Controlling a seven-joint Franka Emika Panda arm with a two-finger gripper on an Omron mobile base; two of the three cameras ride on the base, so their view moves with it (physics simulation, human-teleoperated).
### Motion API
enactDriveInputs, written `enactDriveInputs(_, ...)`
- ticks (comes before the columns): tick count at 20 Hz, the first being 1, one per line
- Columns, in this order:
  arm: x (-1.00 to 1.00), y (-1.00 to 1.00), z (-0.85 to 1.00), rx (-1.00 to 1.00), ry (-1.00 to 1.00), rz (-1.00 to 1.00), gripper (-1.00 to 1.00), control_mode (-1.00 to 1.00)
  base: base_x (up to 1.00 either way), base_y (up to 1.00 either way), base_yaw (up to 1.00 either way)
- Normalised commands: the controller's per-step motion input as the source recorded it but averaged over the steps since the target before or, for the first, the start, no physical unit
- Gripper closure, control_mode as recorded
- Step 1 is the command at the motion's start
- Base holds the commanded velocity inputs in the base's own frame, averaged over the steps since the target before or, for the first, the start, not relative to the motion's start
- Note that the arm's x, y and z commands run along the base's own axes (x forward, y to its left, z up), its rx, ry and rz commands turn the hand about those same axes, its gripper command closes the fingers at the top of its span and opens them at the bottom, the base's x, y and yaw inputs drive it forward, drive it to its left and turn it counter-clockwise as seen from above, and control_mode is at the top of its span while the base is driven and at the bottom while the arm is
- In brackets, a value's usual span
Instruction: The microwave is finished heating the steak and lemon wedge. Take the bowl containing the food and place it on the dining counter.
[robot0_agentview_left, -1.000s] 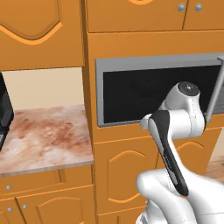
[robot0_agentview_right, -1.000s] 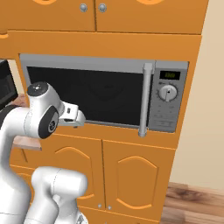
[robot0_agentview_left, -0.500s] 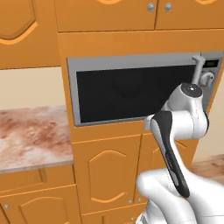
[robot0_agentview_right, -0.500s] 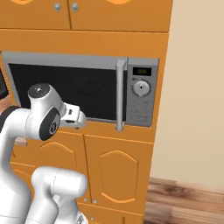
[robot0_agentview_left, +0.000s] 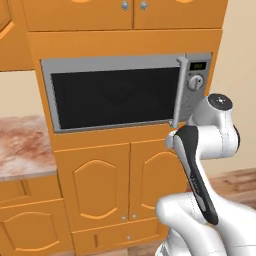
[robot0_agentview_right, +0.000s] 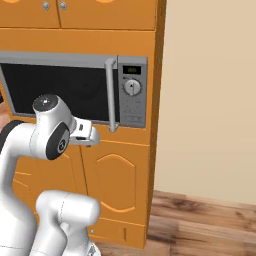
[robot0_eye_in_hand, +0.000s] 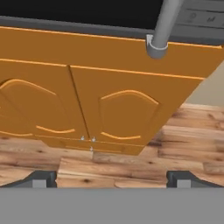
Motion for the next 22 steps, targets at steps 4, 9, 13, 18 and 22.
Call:
enactDriveInputs(4,0.0,0.0,0.0,0.0,0.0,0.0,-1.0,1.0,-0.45,-0.44,0.0)
enactDriveInputs(9,0.0,0.0,0.0,0.0,0.0,0.0,-1.0,1.0,-0.32,-0.41,-0.01)
enactDriveInputs(13,0.0,0.0,0.0,0.0,0.0,0.0,-1.0,-1.0,0.0,0.0,0.0)
enactDriveInputs(18,0.0,0.0,0.0,0.0,-0.01,0.0,-1.0,-1.0,0.0,0.0,0.0)
enactDriveInputs(22,0.02,0.0,0.09,0.0,-0.15,0.0,-1.0,-1.0,0.0,0.0,0.0)
